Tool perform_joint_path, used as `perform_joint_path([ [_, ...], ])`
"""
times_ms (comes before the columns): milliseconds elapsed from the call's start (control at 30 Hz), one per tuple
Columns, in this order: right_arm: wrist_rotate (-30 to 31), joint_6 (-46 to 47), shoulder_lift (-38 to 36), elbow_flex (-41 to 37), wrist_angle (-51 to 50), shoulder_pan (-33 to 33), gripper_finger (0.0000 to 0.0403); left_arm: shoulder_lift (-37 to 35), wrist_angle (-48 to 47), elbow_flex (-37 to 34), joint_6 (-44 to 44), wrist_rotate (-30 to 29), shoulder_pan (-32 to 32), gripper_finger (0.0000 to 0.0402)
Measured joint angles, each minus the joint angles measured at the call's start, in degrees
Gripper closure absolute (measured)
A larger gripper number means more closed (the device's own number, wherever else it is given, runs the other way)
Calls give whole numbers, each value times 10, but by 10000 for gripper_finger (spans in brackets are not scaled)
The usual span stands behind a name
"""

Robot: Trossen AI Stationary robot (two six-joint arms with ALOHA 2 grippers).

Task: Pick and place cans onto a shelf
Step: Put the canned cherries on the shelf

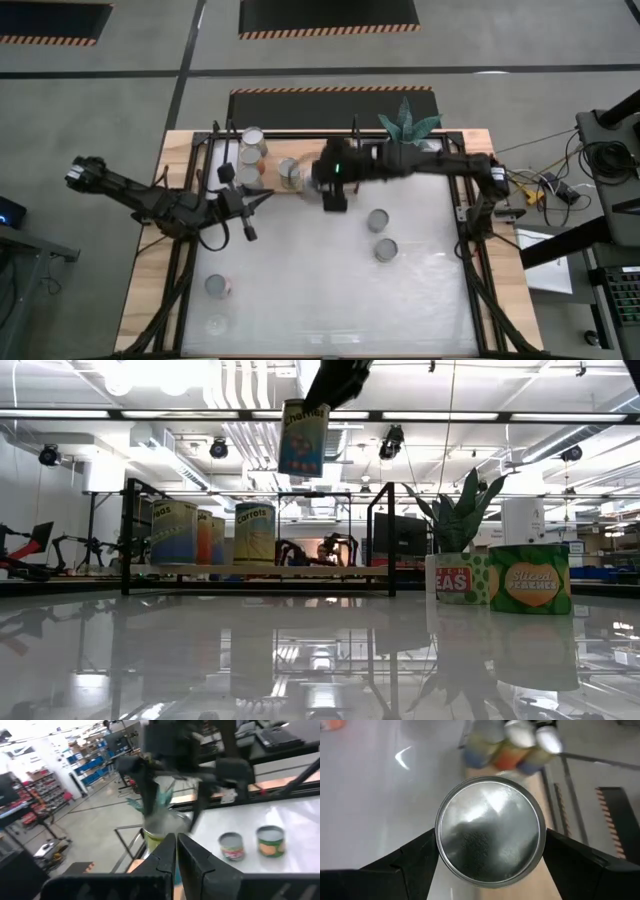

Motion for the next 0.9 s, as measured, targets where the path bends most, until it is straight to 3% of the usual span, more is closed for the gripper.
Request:
perform_joint_path([
  [367,-163,-72,4,21,33,-164,97,-2,-14,0,-19,0,39,402],
  [633,-169,-94,54,13,71,-213,97,-3,-18,0,28,0,46,402],
  [900,-212,-156,133,21,86,-234,97,-14,-20,0,57,0,62,402],
])
